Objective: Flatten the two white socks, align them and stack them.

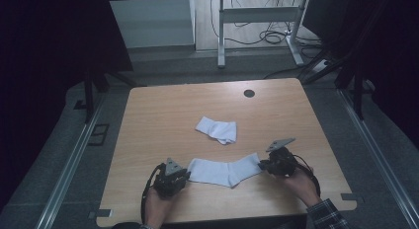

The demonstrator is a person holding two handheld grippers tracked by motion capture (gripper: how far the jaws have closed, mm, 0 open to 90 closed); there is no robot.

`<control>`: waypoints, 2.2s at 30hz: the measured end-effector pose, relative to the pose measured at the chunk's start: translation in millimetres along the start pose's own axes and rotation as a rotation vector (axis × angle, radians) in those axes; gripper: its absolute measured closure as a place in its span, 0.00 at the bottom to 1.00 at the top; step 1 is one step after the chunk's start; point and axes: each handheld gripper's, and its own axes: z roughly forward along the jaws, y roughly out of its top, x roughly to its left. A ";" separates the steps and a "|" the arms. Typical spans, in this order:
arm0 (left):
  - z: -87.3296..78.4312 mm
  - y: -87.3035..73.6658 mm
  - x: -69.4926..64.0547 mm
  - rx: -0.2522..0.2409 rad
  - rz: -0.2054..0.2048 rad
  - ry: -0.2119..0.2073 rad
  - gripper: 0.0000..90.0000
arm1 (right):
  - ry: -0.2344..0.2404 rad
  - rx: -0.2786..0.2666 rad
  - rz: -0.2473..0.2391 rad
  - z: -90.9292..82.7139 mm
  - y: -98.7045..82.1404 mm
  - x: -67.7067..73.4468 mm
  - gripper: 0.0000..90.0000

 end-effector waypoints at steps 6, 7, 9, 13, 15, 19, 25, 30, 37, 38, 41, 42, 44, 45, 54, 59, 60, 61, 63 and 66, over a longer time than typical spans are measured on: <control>-5.0 14.7 6.2 -0.048 -0.006 0.005 0.73 | -0.013 -0.046 0.009 -9.2 1.7 -4.3 0.83; -4.1 17.4 7.2 -0.047 -0.005 0.006 0.73 | -0.016 -0.051 0.014 -10.1 1.4 -6.0 0.83; -0.7 21.9 9.3 -0.046 -0.011 0.003 0.73 | -0.026 -0.056 0.022 -11.6 0.1 -10.1 0.80; 8.2 32.1 11.4 -0.049 -0.019 -0.031 0.70 | -0.056 -0.077 0.037 -15.3 -3.2 -19.2 0.75; 12.8 38.6 11.5 -0.050 -0.012 -0.037 0.70 | -0.073 -0.087 0.036 -17.0 -5.4 -23.6 0.71; 23.6 53.7 13.2 -0.036 0.008 -0.041 0.70 | -0.109 -0.101 0.034 -18.3 -10.1 -32.4 0.63; 39.4 78.8 12.6 -0.014 0.039 -0.042 0.69 | -0.153 -0.118 0.028 -19.7 -16.0 -42.8 0.54; 49.6 98.6 18.1 -0.007 0.035 -0.046 0.68 | -0.174 -0.121 0.026 -19.3 -21.0 -50.4 0.48; 67.7 119.7 30.1 -0.010 -0.013 -0.069 0.67 | -0.171 -0.114 0.053 -16.9 -27.3 -60.8 0.40; 70.9 122.5 30.7 -0.007 -0.013 -0.065 0.67 | -0.170 -0.113 0.054 -16.1 -27.7 -61.8 0.40; 80.5 130.3 32.5 0.004 -0.003 -0.055 0.65 | -0.180 -0.113 0.052 -13.8 -29.0 -64.3 0.36; 83.7 132.7 32.8 0.008 -0.001 -0.050 0.65 | -0.180 -0.113 0.057 -13.0 -29.6 -65.3 0.36; 89.8 137.0 33.1 0.017 0.006 -0.045 0.64 | -0.184 -0.118 0.071 -11.4 -30.9 -66.9 0.36; 93.3 138.8 32.7 0.023 0.013 -0.035 0.63 | -0.185 -0.119 0.075 -10.6 -31.4 -67.8 0.36; 119.0 147.4 34.9 0.074 0.039 -0.015 0.61 | -0.176 -0.105 0.079 -5.0 -33.9 -70.7 0.27; 131.3 147.5 35.0 0.101 0.030 -0.002 0.65 | -0.167 -0.115 0.070 -3.4 -34.9 -70.1 0.23; 133.5 147.1 35.2 0.108 0.025 -0.001 0.67 | -0.166 -0.116 0.069 -3.2 -35.0 -70.1 0.23; 135.6 146.5 35.4 0.114 0.020 -0.001 0.68 | -0.165 -0.118 0.069 -3.2 -35.1 -70.1 0.23; 139.4 144.9 35.3 0.126 0.011 -0.001 0.72 | -0.165 -0.120 0.068 -3.1 -35.3 -70.2 0.23; 139.3 145.1 34.8 0.123 -0.023 -0.030 0.86 | -0.166 -0.120 0.067 -3.1 -35.4 -70.2 0.23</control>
